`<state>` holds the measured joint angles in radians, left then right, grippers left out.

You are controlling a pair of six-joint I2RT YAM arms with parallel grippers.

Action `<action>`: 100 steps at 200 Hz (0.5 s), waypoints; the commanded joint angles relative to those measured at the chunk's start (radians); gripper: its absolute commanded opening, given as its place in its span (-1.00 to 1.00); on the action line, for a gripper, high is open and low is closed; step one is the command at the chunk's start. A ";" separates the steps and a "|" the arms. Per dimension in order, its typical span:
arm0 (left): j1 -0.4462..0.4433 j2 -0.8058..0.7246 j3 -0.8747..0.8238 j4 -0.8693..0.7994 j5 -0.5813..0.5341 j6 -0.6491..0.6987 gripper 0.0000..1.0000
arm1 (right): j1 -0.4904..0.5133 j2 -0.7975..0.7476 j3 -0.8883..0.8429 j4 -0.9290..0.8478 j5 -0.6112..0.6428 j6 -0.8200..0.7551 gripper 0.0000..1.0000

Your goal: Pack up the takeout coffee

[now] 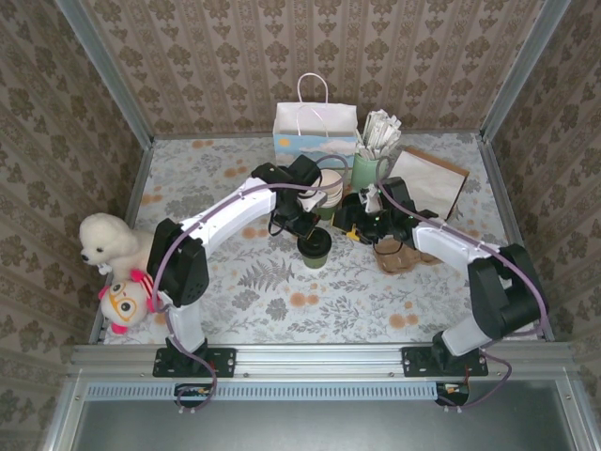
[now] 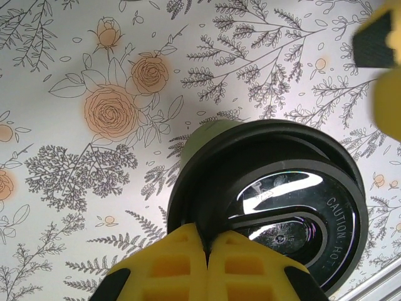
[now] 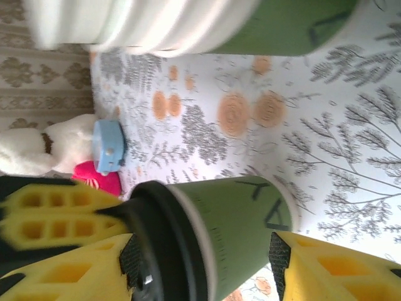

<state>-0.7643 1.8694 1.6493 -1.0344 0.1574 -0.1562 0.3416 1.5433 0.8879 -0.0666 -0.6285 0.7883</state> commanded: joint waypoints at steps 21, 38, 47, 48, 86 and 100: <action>0.010 0.042 -0.007 -0.031 0.030 0.029 -1.00 | -0.003 0.073 0.051 -0.020 -0.102 0.002 0.14; 0.013 0.038 -0.021 -0.021 0.016 0.015 -1.00 | -0.002 0.093 0.057 -0.021 -0.150 -0.006 0.13; 0.011 0.038 -0.023 -0.017 0.019 0.009 -1.00 | -0.001 0.099 0.057 -0.024 -0.166 -0.011 0.13; 0.011 0.038 -0.023 -0.017 0.020 0.009 -1.00 | 0.000 0.098 0.056 -0.025 -0.167 -0.012 0.13; 0.010 0.027 -0.061 0.022 0.036 -0.026 -1.00 | 0.006 0.127 0.041 -0.041 -0.152 -0.029 0.13; 0.010 0.023 -0.095 0.045 0.047 -0.039 -1.00 | 0.011 0.144 0.024 -0.030 -0.128 -0.019 0.12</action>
<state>-0.7567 1.8641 1.6321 -1.0142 0.1871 -0.1642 0.3401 1.6554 0.9215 -0.0788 -0.7559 0.7773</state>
